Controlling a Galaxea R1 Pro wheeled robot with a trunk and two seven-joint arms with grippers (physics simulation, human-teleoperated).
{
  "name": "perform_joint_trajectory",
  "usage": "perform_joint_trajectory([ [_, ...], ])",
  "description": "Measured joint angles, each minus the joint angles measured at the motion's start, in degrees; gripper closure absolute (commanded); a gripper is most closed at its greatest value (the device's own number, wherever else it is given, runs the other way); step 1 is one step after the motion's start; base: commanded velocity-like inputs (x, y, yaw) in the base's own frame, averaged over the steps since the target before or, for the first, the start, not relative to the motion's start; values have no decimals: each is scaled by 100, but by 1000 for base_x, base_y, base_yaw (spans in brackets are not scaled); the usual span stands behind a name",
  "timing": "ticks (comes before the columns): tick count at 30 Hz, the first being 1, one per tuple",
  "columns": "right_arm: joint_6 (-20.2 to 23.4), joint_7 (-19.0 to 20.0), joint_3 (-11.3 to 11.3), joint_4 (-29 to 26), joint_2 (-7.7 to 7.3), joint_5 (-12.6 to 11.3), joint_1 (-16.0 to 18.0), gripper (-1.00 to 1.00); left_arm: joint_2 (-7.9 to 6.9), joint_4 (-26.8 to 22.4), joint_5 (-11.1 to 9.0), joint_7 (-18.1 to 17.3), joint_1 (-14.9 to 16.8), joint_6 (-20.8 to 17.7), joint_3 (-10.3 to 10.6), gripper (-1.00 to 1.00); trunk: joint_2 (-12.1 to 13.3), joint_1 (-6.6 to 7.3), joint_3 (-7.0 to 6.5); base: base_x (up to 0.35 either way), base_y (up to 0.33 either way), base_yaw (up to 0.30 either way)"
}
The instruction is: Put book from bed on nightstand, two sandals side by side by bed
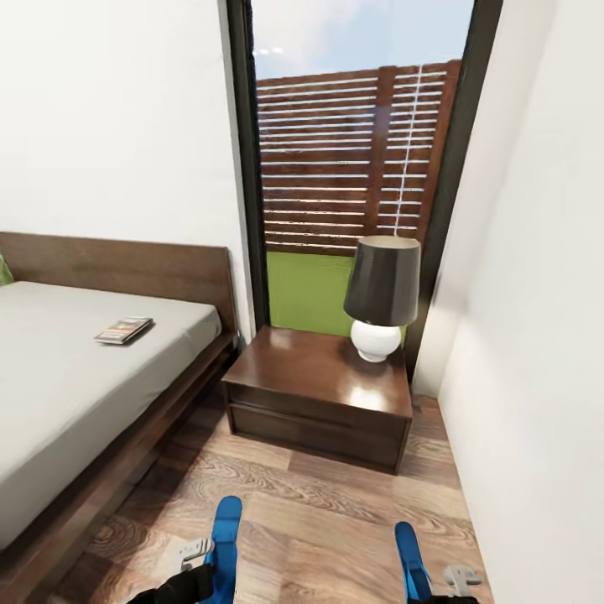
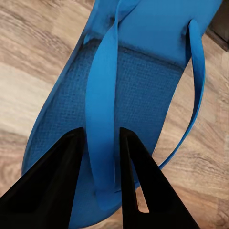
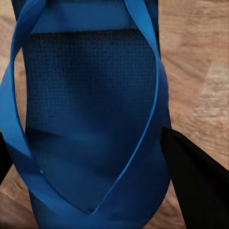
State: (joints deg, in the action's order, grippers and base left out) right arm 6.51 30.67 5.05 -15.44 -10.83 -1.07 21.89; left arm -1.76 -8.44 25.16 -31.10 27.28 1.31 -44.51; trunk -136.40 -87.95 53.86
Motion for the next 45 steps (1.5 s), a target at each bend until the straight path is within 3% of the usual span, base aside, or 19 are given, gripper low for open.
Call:
perform_joint_trajectory([
  [45, 0, -8, 0, 0, 0, 1, 0, 100, -1, 2, 2, 0, 0, -5, 2, 100, 0, 0, 0, 0, 0, 292],
])
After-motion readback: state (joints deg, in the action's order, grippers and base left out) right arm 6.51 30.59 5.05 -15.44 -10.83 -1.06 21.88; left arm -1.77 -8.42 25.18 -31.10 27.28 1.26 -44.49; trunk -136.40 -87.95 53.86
